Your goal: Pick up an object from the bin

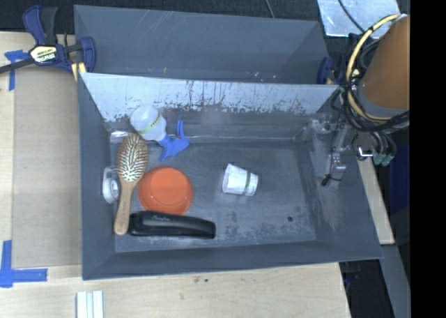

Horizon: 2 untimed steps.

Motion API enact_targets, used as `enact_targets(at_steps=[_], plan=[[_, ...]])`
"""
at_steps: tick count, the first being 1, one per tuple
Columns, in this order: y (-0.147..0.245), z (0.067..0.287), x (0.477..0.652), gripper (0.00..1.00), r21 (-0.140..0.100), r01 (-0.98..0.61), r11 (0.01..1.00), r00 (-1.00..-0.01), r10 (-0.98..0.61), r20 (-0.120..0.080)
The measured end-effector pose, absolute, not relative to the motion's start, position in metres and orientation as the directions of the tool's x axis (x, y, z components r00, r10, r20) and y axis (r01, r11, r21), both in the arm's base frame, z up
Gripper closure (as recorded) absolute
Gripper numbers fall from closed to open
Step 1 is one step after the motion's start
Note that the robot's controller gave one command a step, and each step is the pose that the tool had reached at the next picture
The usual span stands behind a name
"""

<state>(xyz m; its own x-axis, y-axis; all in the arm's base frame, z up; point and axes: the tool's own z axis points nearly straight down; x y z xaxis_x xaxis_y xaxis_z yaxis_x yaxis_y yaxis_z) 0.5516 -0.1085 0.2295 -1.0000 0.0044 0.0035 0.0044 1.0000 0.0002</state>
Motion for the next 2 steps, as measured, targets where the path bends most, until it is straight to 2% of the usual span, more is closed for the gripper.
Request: enact_targets(at_steps=[1,2], plan=[[-0.108,0.233,0.553,0.0,-0.001,0.001,1.0,-1.0,0.001,-0.004],[-0.034,0.097,0.589,0.0,-0.001,0.019,1.0,-1.0,0.019,-0.01]])
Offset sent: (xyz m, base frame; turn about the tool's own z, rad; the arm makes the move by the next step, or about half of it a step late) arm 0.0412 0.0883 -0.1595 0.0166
